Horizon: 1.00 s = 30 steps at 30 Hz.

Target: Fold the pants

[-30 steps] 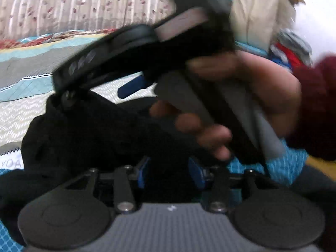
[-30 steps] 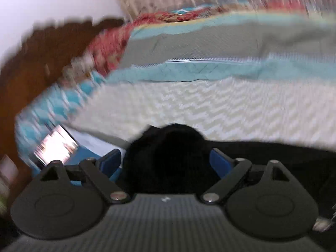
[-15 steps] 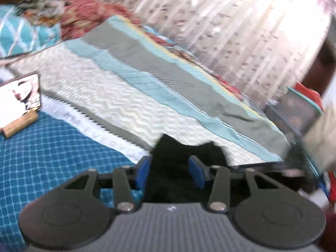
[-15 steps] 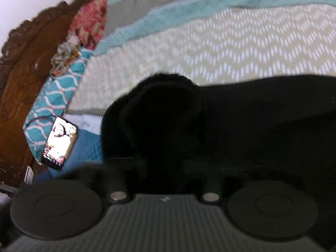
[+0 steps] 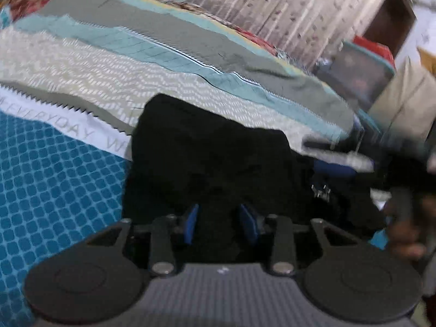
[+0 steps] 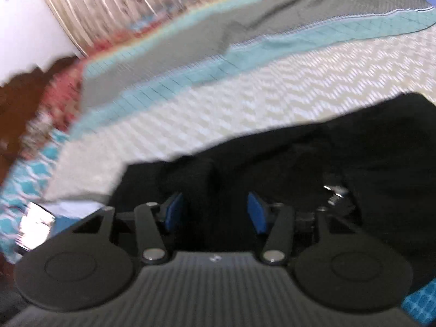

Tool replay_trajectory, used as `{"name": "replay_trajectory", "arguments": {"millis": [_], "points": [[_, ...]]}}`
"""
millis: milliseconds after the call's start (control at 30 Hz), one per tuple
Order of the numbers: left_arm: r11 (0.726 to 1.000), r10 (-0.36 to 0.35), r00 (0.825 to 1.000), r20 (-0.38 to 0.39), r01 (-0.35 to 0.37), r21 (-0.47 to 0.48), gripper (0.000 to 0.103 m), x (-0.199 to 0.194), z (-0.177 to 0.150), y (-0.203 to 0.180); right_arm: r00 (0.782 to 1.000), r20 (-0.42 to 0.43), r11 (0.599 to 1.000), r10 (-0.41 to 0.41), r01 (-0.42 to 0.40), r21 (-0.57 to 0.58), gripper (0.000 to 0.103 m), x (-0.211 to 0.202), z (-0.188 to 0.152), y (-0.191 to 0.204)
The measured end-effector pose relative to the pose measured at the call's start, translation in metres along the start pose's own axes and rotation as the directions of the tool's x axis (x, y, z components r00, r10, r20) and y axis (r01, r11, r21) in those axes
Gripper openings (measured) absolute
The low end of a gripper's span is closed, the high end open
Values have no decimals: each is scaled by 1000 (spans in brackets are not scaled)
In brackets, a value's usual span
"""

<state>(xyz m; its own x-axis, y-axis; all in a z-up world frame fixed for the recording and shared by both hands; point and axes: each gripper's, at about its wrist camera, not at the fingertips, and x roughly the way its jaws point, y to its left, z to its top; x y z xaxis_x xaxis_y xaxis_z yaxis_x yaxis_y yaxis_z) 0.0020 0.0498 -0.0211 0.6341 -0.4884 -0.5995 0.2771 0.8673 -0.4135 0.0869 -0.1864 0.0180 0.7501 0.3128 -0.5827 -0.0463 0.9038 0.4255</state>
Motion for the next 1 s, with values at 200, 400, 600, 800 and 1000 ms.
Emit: {"name": "replay_trajectory", "arguments": {"millis": [200, 400, 600, 800, 1000], "points": [[998, 51, 999, -9, -51, 29, 38, -3, 0, 3, 984, -47, 977, 173, -178, -115, 52, 14, -1, 44], [999, 44, 999, -11, -44, 23, 36, -20, 15, 3, 986, -142, 995, 87, -93, -35, 45, 47, -13, 16], [999, -37, 996, 79, 37, -1, 36, -37, 58, -8, 988, 153, 1000, 13, -10, -17, 59, -44, 7, -27], [988, -69, 997, 15, 66, 139, 35, 17, 85, -59, 916, 277, 942, -289, 220, 255, 79, -90, -10, -126], [974, 146, 975, -167, -112, 197, 33, 112, 79, -75, 963, 200, 851, -183, 54, 522, 79, -76, -39, -180]]}}
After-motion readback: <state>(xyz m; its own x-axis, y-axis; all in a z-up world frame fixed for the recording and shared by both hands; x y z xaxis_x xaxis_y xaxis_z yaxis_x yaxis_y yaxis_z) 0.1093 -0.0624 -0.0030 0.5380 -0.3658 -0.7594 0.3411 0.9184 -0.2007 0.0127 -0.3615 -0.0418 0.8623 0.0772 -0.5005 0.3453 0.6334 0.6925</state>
